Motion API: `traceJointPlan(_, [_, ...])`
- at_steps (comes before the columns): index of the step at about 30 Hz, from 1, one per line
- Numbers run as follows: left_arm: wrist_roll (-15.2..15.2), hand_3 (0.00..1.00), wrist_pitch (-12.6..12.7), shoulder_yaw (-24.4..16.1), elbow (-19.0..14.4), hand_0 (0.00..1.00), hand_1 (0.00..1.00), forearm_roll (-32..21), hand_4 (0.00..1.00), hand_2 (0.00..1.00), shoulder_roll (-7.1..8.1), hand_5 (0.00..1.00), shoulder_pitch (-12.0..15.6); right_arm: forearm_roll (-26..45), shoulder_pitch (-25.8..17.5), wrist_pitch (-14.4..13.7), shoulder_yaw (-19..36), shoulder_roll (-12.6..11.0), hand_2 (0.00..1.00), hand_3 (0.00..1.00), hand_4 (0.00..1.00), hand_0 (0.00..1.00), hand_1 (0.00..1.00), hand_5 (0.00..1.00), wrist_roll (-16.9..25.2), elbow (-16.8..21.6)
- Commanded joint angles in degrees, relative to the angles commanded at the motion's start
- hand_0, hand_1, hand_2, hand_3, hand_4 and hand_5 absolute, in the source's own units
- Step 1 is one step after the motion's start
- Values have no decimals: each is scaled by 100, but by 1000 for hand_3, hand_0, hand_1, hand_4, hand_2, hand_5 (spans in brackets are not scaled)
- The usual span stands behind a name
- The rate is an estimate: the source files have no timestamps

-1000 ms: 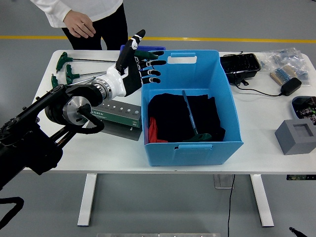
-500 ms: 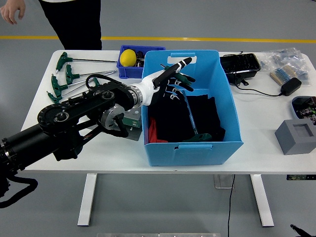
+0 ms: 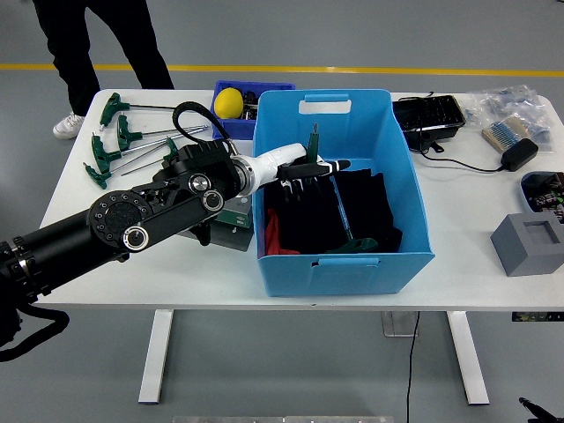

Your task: Lift tool from toolbox,place it in box,lift tool from toolbox,place it in box

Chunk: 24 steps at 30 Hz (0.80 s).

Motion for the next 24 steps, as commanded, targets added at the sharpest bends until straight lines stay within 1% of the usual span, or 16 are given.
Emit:
traceJointPlan(5, [25, 790, -150, 91, 24, 288, 383, 1137, 884, 598, -76, 998, -37, -2, 14, 0, -6, -4, 669, 566, 826, 621, 602, 683, 4, -2])
traceJointPlan(6, [25, 804, -172, 108, 23, 291, 386, 1398, 895, 602, -86, 998, -44, 4, 15, -2, -7, -4, 670, 566, 826, 620, 601, 682, 5, -2])
traceJointPlan(12, [-4, 815, -225, 240, -75, 290, 388, 2808, 904, 608, -169, 998, -69, 23, 22, -9, -12, -10, 669, 567, 826, 620, 601, 681, 14, -3])
traceJointPlan(13, [-12, 815, -219, 250, -90, 290, 388, 2962, 904, 608, -181, 998, -65, 14, 24, -8, -11, -10, 669, 567, 826, 620, 601, 681, 13, -3])
traceJointPlan(17, [-37, 815, -204, 178, -169, 290, 388, 3260, 904, 608, -182, 998, -7, 39, 24, -10, -24, -10, 669, 567, 826, 620, 601, 681, 18, -4])
traceJointPlan(20, [-74, 814, -178, -65, -233, 291, 386, 3326, 902, 606, -143, 998, 106, 43, 15, -11, -17, -9, 668, 567, 825, 620, 601, 680, 18, -5])
traceJointPlan(22, [-131, 814, -90, -366, -274, 291, 386, 3197, 902, 606, -114, 998, 279, 55, 11, -11, -25, -6, 668, 567, 825, 620, 601, 680, 22, -6])
traceJointPlan(23, [-184, 814, -1, -591, -309, 291, 386, 3016, 902, 606, -91, 998, 428, 71, 6, -14, -29, -2, 668, 567, 825, 620, 601, 680, 26, -7])
traceJointPlan(24, [-213, 797, 49, -761, -328, 308, 404, 2872, 915, 605, -79, 998, 511, 77, 3, -15, -30, -1, 668, 567, 825, 620, 601, 680, 27, -8])
